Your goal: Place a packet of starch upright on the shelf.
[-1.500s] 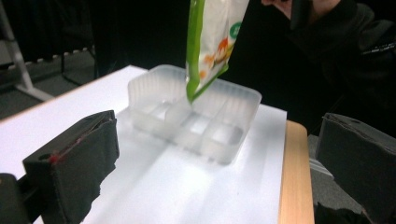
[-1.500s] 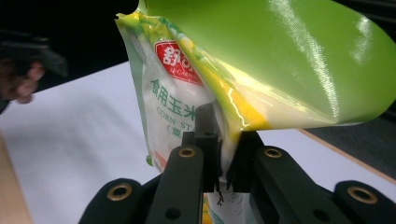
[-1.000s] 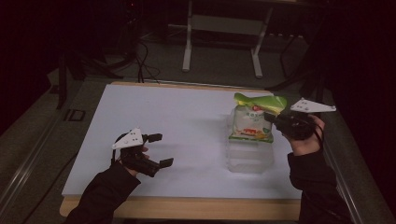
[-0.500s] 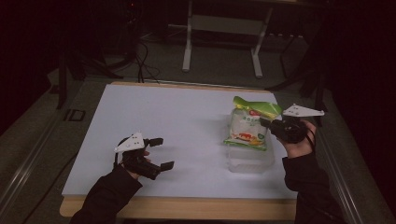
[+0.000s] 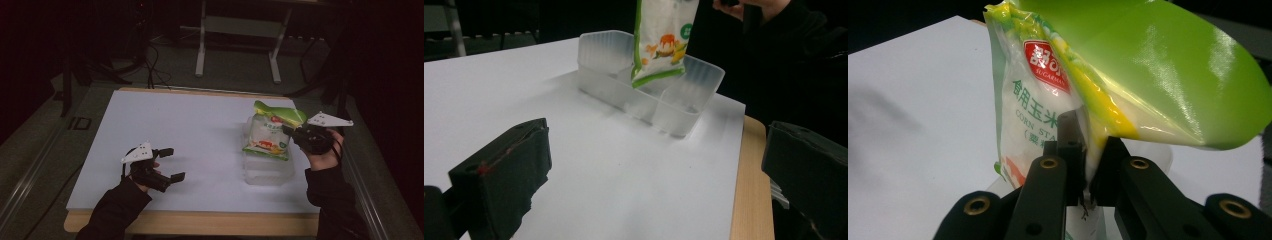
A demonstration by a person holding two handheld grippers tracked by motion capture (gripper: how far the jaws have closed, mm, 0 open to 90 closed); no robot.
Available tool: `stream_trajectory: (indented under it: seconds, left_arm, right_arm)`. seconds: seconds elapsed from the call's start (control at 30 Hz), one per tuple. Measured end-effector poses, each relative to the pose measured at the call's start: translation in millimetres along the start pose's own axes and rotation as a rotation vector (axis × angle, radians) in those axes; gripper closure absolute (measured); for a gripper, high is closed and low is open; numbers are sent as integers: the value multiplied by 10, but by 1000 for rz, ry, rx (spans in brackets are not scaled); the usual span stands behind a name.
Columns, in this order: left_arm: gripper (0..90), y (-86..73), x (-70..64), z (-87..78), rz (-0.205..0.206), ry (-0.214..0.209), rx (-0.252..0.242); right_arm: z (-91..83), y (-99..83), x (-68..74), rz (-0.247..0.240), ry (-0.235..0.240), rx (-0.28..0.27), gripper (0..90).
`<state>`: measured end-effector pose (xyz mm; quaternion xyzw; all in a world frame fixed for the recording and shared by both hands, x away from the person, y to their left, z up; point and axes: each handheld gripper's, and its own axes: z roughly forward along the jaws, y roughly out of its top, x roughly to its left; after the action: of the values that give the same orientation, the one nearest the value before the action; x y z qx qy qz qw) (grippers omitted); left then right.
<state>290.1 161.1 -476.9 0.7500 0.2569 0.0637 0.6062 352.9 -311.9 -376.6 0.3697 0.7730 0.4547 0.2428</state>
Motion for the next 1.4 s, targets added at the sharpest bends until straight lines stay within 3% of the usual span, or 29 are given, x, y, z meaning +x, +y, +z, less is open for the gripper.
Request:
stream_trajectory:
  seconds: [0.4,0.57,0.63,0.77,0.93,1.13,1.23,1.33,1.37,1.4]
  left_arm:
    - [0,-25,-3,10,-6,-13,7]
    - [1,-30,-4,13,-4,-15,11]
    - [0,-32,-1,9,-6,-16,8]
    - [0,-54,12,1,-11,-12,9]
    - [0,-76,31,-2,-20,-11,8]
    - [0,-69,25,8,-17,-15,7]
    - [0,-75,31,-5,-16,-14,4]
    - [0,-90,45,-11,-13,-8,0]
    - [1,-95,46,-10,-16,-8,-2]
    - [1,-98,46,-8,-18,-9,-4]
  right_arm:
    - [-57,67,88,-35,-69,2,859]
    - [7,54,144,-73,-109,41,859]
    - [77,10,151,-79,-103,59,859]
    - [253,-173,131,-54,-73,108,859]
    - [299,-435,47,10,-40,94,859]
    - [287,-484,-16,30,-34,98,851]
    - [269,-472,-6,36,-32,99,817]
    - [182,-450,-6,70,-34,66,674]
    - [120,-444,-2,80,-39,50,568]
    - [91,-442,4,79,-42,46,517]
